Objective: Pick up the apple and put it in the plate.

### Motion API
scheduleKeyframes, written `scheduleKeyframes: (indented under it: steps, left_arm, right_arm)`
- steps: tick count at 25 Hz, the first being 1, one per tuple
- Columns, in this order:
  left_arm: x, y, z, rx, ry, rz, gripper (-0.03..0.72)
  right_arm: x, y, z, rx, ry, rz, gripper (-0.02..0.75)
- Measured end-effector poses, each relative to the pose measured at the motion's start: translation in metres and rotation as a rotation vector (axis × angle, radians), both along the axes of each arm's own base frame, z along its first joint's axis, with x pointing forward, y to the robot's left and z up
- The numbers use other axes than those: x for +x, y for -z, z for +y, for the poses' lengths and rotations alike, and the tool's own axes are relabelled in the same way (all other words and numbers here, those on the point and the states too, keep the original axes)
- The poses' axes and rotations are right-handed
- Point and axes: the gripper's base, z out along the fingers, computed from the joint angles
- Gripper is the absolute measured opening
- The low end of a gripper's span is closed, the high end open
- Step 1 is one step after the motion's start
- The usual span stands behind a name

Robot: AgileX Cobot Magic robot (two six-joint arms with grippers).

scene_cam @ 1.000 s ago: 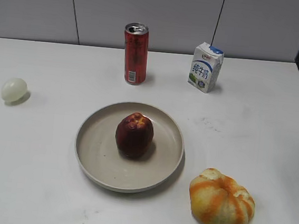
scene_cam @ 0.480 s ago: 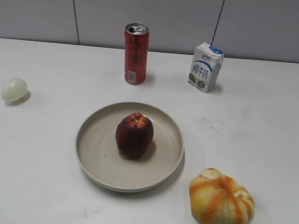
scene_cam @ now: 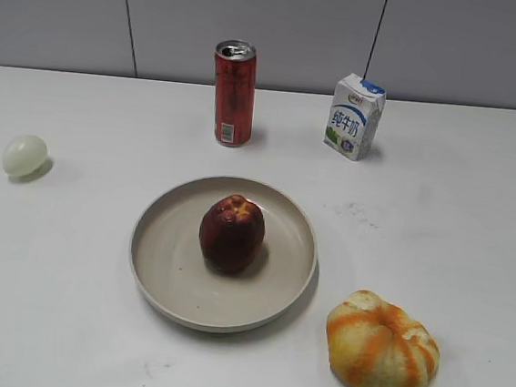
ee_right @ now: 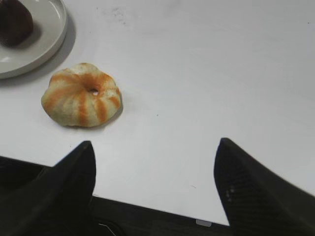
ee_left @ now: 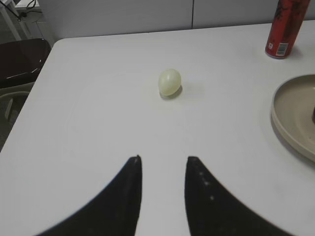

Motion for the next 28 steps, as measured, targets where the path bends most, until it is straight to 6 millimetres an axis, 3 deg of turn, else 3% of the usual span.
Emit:
scheduleKeyframes:
  steps: [22, 28]
  left_arm:
    - [0.000, 0.000, 0.000, 0.000, 0.000, 0.000, 0.239]
    - [0.000, 0.000, 0.000, 0.001, 0.000, 0.000, 0.239]
  right_arm:
    - [0.000, 0.003, 0.001, 0.016, 0.019, -0.018, 0.592]
    - [-0.016, 0.001, -0.004, 0.037, 0.098, -0.125, 0.592]
